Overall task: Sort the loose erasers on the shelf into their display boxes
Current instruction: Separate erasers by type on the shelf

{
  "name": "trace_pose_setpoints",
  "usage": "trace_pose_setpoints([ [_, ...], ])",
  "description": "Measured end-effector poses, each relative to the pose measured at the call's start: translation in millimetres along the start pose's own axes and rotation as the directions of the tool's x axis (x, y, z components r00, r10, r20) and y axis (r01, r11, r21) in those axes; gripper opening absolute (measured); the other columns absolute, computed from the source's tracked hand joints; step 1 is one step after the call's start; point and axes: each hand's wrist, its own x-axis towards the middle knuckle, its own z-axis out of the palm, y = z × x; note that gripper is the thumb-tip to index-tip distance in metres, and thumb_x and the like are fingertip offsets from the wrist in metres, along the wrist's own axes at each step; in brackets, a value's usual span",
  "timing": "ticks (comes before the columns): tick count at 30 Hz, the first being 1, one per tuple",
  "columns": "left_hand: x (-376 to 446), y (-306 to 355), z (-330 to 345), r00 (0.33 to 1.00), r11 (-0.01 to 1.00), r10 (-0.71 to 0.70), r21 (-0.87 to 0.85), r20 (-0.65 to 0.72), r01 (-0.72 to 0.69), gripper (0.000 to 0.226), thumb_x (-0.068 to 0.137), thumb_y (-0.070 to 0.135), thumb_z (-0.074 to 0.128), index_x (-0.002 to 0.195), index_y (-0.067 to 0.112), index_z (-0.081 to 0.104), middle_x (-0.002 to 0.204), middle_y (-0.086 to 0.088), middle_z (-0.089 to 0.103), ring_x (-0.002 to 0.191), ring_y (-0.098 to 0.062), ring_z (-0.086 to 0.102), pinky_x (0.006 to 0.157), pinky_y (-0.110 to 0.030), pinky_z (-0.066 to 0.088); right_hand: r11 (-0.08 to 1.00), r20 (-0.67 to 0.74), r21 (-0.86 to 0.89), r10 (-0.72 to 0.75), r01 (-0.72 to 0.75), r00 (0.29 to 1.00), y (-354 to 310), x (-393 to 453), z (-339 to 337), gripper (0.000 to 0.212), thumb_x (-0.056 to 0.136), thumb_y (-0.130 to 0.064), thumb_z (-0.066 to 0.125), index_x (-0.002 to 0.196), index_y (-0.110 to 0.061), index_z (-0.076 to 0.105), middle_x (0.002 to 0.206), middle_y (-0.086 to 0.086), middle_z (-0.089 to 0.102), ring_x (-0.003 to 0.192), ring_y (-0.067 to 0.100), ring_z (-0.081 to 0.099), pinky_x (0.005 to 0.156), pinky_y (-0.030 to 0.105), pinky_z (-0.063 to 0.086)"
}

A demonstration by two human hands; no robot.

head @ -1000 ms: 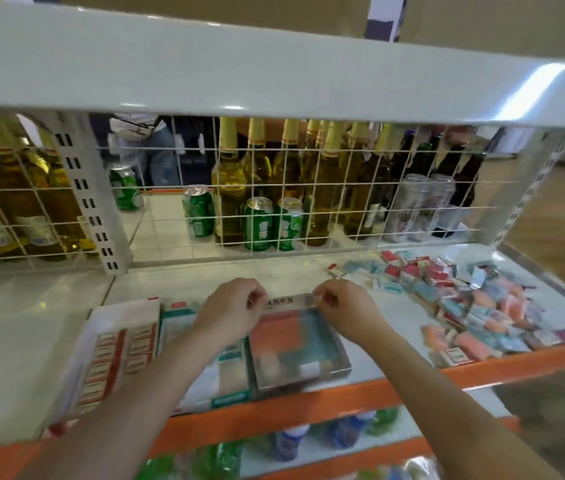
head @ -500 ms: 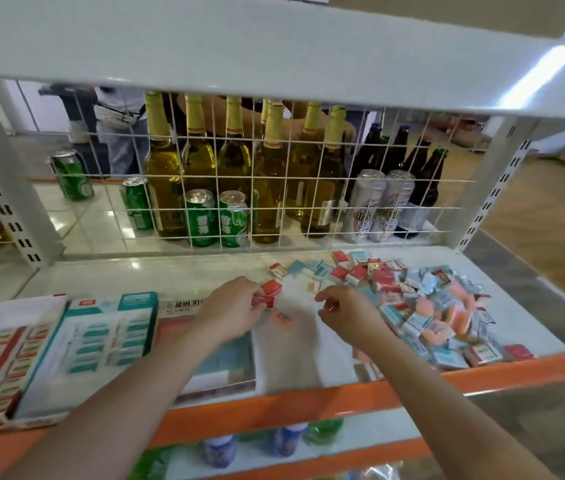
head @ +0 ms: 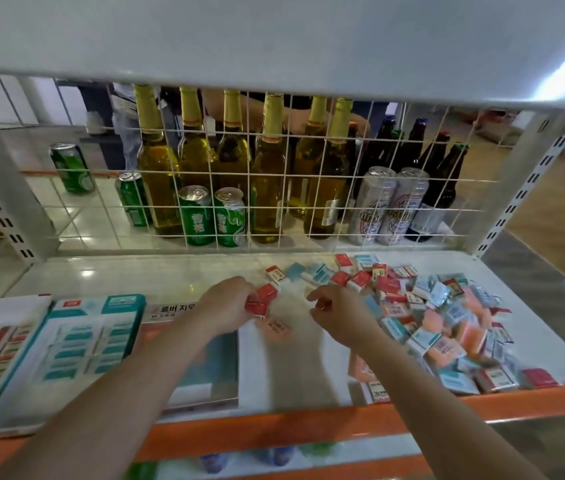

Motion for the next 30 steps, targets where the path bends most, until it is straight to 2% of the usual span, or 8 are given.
trace_pose_setpoints([
  [7,9.2,-9.7,-1.1,0.998,1.0,0.015,0.005,0.061,-0.015,0.024,0.085,0.03,0.064,0.104,0.015,0.065,0.104,-0.005,0.061,0.095,-0.021,0.056,0.077,-0.029,0.042,1.0,0.004,-0.01,0.004,-0.004,1.0,-3.2,13.8,3.2,0.029,0.088,-0.017,0.057,0.117,-0.016,0.061,0.11,0.002,0.063,0.097,0.015,0.058,0.084,0.023,0.046],
  [11,9.1,-17.4,-7.4,0.997,0.995,-0.018,-0.095,-0.074,0.011,0.027,0.086,0.023,0.063,0.111,0.014,0.061,0.11,-0.005,0.061,0.099,-0.021,0.056,0.083,-0.03,0.044,1.0,0.021,-0.013,-0.005,0.005,1.0,-10.2,24.5,6.1,0.035,0.09,-0.019,0.056,0.124,-0.016,0.057,0.12,0.002,0.061,0.106,0.016,0.057,0.09,0.024,0.045],
  [15,6.8,-28.6,-16.4,0.97,0.968,-0.097,-0.247,-0.224,0.04,0.027,0.087,0.022,0.062,0.112,0.013,0.061,0.108,-0.006,0.064,0.097,-0.02,0.058,0.086,-0.033,0.047,0.999,0.041,-0.002,-0.042,0.042,0.998,-19.4,35.0,15.6,0.037,0.09,-0.017,0.055,0.128,-0.016,0.054,0.127,0.002,0.058,0.111,0.015,0.055,0.088,0.021,0.041],
  [17,3.8,-32.1,-19.0,0.953,0.959,-0.131,-0.278,-0.272,0.052,0.029,0.089,0.024,0.059,0.115,0.013,0.061,0.11,-0.006,0.065,0.098,-0.02,0.059,0.085,-0.03,0.047,0.999,0.056,-0.006,-0.054,0.054,0.997,-24.7,38.8,22.8,0.036,0.091,-0.017,0.053,0.127,-0.017,0.055,0.128,0.002,0.056,0.112,0.017,0.054,0.086,0.02,0.039],
  [21,-4.7,-34.6,-20.8,0.933,0.946,-0.177,-0.315,-0.313,0.074,0.032,0.092,0.027,0.054,0.12,0.013,0.06,0.11,-0.005,0.066,0.097,-0.019,0.06,0.079,-0.025,0.044,0.993,0.093,-0.066,-0.096,0.103,0.991,-36.8,46.2,35.9,0.028,0.092,-0.015,0.05,0.117,-0.014,0.062,0.12,0.007,0.058,0.105,0.023,0.056,0.089,0.029,0.045],
  [25,-11.7,-34.4,-19.7,0.934,0.948,-0.169,-0.311,-0.314,0.067,0.03,0.093,0.028,0.053,0.117,0.014,0.063,0.108,-0.004,0.068,0.093,-0.017,0.061,0.077,-0.026,0.045,0.994,0.081,-0.102,-0.033,0.041,0.996,-40.3,54.7,45.1,0.024,0.091,-0.025,0.05,0.107,-0.014,0.063,0.107,0.008,0.06,0.091,0.02,0.06,0.081,0.03,0.051],
  [28,-15.2,-31.6,-18.9,0.935,0.944,-0.169,-0.324,-0.311,0.063,0.031,0.092,0.027,0.054,0.119,0.013,0.062,0.112,-0.004,0.067,0.096,-0.017,0.06,0.078,-0.023,0.042,0.99,0.097,-0.139,0.017,-0.004,0.995,-38.1,55.3,44.1,0.027,0.091,-0.027,0.051,0.112,-0.013,0.061,0.107,0.009,0.06,0.093,0.022,0.059,0.079,0.028,0.048],
  [30,-17.1,-28.4,-18.1,0.939,0.941,-0.165,-0.334,-0.303,0.058,0.032,0.092,0.026,0.054,0.121,0.013,0.06,0.116,-0.003,0.065,0.099,-0.015,0.06,0.079,-0.021,0.041,0.99,0.074,-0.142,0.03,-0.019,0.997,-33.8,53.4,38.1,0.023,0.091,-0.025,0.054,0.108,-0.013,0.063,0.107,0.009,0.061,0.093,0.022,0.059,0.077,0.027,0.045],
])
